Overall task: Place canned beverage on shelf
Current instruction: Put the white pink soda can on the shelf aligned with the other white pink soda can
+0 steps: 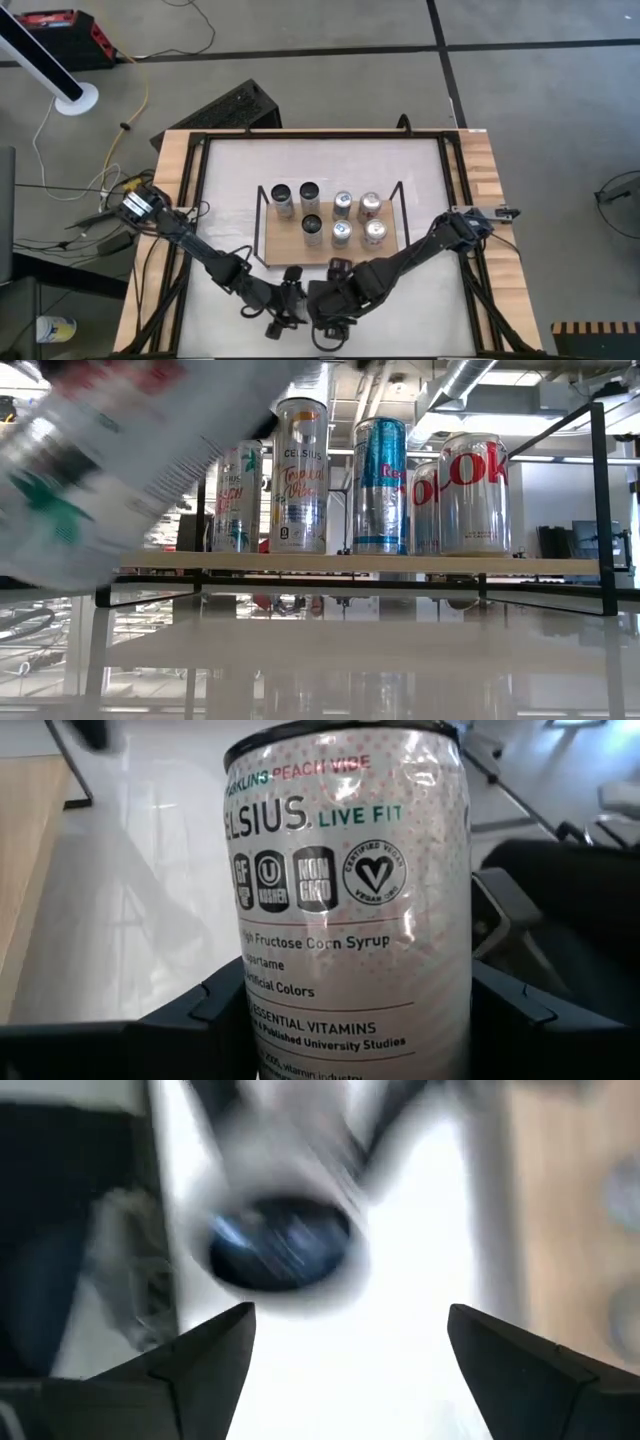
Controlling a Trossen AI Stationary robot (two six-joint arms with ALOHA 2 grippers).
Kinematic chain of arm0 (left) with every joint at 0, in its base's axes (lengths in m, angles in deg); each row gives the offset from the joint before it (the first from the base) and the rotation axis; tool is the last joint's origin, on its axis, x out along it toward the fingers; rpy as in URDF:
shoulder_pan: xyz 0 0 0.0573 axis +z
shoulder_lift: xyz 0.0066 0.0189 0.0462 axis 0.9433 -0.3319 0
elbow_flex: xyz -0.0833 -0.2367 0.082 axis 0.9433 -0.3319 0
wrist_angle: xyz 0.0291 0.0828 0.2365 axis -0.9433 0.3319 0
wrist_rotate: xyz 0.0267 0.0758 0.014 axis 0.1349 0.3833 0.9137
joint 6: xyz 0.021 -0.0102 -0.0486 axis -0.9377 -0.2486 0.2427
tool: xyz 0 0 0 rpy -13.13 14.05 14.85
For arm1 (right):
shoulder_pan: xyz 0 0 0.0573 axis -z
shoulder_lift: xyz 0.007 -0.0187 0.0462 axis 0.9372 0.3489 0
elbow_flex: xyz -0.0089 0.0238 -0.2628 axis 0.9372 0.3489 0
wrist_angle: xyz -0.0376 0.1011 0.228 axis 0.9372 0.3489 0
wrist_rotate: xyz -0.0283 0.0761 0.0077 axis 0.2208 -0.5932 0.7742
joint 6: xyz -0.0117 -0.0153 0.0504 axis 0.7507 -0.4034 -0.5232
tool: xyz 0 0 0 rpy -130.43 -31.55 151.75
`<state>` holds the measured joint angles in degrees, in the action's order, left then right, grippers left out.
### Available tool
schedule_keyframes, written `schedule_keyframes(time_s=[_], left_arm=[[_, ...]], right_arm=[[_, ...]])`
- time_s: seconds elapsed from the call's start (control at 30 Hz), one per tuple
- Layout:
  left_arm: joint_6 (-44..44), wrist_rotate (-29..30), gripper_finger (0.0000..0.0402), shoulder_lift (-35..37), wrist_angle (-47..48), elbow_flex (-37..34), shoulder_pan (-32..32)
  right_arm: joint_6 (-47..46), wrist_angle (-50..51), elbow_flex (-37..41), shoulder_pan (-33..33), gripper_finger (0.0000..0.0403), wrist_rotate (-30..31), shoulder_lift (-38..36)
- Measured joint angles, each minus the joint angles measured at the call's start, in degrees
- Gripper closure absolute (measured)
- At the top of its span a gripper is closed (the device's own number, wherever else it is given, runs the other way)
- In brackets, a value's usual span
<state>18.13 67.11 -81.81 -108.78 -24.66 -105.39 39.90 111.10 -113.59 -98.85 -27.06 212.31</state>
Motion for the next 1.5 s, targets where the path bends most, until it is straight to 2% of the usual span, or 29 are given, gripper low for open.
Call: schedule_keyframes(time_s=[0.13,0.23,0.33,0.43,0.5,0.6,0.67,0.77,0.87,1.07,1.2,1.27,1.33,1.37,1.43,1.5], left_arm=[[-2.2,1.1,0.0175,4.3,5.1,0.0,-2.4],[-6.0,6.9,0.0175,8.0,5.6,0.0,-6.1],[-11.0,13.5,0.0175,10.6,1.2,0.0,-10.5],[-17.4,18.3,0.0175,11.0,-10.3,-1.8,-14.1],[-21.0,20.1,0.0175,10.3,-18.8,-3.8,-15.4],[-23.3,20.6,0.0175,8.4,-29.8,-6.4,-15.4],[-23.1,20.8,0.0175,6.8,-35.6,-7.2,-14.3],[-22.5,21.0,0.0175,4.7,-39.2,-7.1,-12.8],[-22.5,21.2,0.0175,3.8,-39.0,-7.0,-12.0],[-25.6,25.4,0.0175,3.8,-38.6,-6.9,-12.2],[-30.0,34.8,0.0175,3.8,-35.9,-6.9,-14.2],[-32.3,39.6,0.0175,3.8,-35.5,-6.9,-15.7],[-34.3,41.3,0.0175,3.9,-35.5,-6.8,-16.9],[-34.9,41.8,0.0175,3.9,-35.4,-6.8,-17.5],[-34.9,42.0,0.0175,3.9,-34.7,-6.8,-18.2],[-33.4,40.8,0.0175,3.9,-33.8,-6.9,-18.3]], right_arm=[[-4.3,8.2,-0.1,-2.8,0.0057,2.4,-0.8],[-8.1,11.2,-0.1,-6.9,0.0061,7.6,-0.9],[-10.8,10.7,1.1,-11.8,0.0063,16.4,-0.9],[-15.9,8.2,3.2,-16.8,0.0066,27.9,-0.8],[-16.5,0.9,5.8,-19.6,0.0068,37.4,-0.8],[-7.8,-16.2,11.5,-21.5,0.0068,49.5,-0.8],[1.8,-29.4,15.2,-21.1,0.0068,54.3,-0.2],[16.7,-47.1,21.1,-19.0,0.0069,58.8,-0.1],[22.4,-56.1,25.9,-16.6,0.0069,56.4,-0.5],[23.5,-60.7,31.3,-11.7,0.0069,42.5,-2.3],[23.8,-58.4,36.9,-9.3,0.0069,38.8,-5.7],[22.8,-59.3,41.3,-8.3,0.0069,36.5,-9.5],[20.3,-60.3,47.4,-7.6,0.0069,34.7,-14.8],[18.7,-63.2,51.1,-7.3,0.0069,33.0,-17.3],[17.8,-75.9,59.8,-6.4,0.0069,27.7,-21.2],[21.0,-99.6,68.4,-5.6,0.0069,20.4,-22.3]])
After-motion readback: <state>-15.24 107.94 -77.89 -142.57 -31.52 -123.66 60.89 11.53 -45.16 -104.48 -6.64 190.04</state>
